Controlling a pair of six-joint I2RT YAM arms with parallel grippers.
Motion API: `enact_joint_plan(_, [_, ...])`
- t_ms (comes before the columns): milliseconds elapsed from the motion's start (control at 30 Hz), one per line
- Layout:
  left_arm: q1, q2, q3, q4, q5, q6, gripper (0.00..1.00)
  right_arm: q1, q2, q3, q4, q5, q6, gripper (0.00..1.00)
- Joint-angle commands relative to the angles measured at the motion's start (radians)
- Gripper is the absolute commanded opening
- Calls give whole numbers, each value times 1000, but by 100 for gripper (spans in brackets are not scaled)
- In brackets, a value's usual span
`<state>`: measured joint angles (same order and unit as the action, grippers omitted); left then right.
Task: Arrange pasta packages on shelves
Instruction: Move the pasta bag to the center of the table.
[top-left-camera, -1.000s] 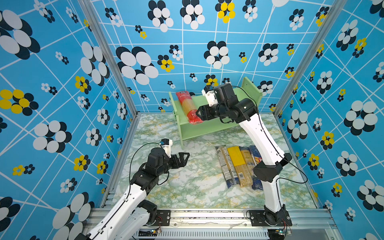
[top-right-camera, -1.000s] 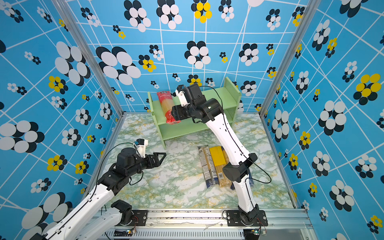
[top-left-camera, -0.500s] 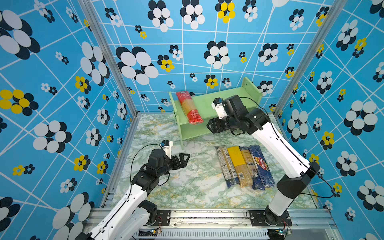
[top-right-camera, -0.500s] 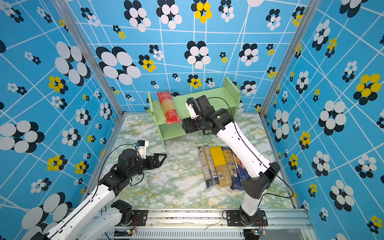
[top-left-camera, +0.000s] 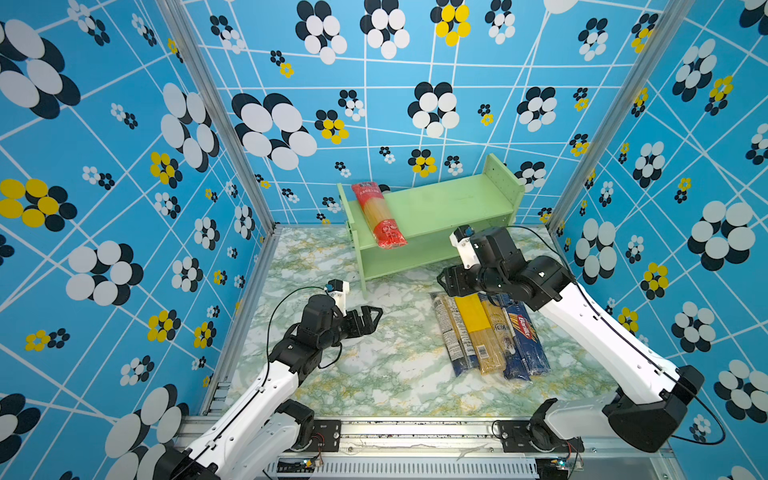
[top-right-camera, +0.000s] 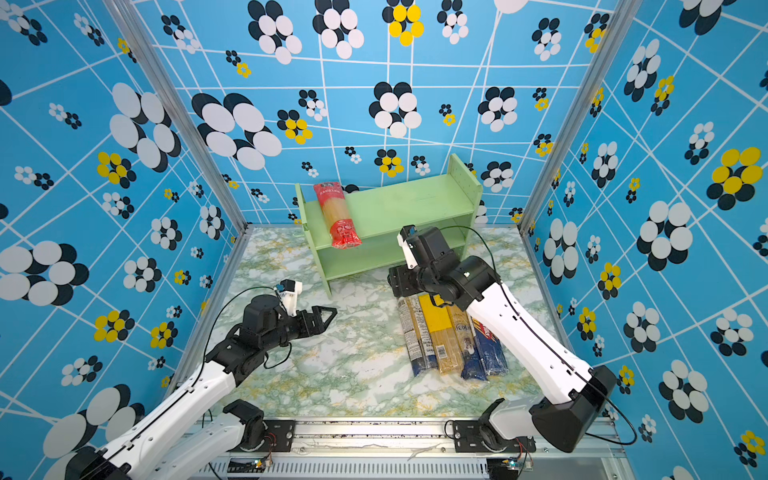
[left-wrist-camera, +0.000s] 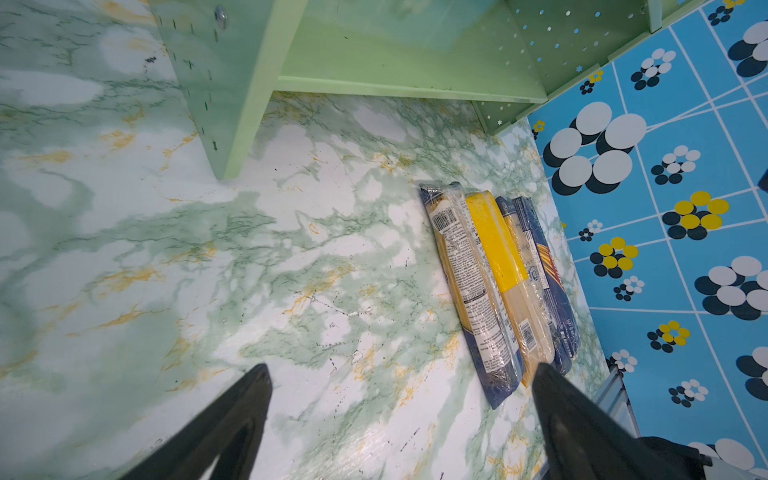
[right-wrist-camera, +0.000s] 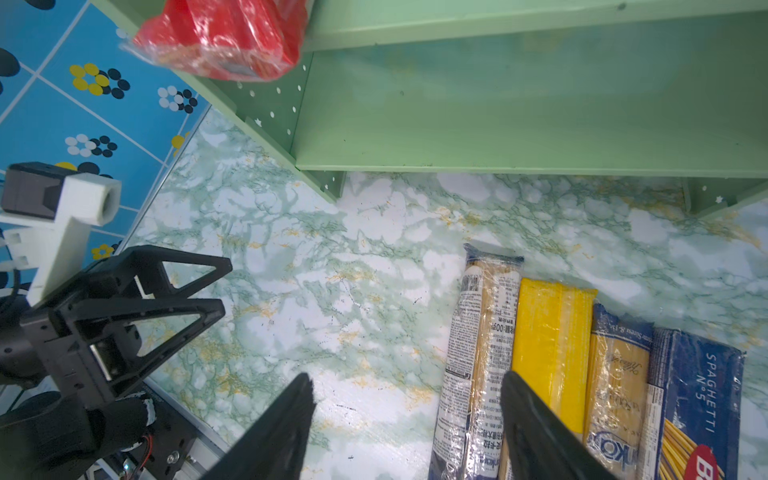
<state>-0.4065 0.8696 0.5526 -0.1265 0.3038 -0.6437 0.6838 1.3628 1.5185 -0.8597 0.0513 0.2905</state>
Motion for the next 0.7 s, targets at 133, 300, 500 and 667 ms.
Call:
enact_joint_plan(133, [-19, 10, 44, 19, 14, 2, 99, -4, -133, -150, 51, 15, 73, 73])
enact_joint_plan(300, [-39, 8, 40, 18, 11, -5, 99, -4, -213, -253, 80, 8, 121, 73])
enact_joint_plan(500, [-72, -3, 35, 10, -13, -10, 99, -1, -290, -358, 109, -11, 171, 73])
enact_joint_plan(667, [-102, -12, 25, 13, -39, -19, 99, 3, -344, -423, 108, -7, 193, 73])
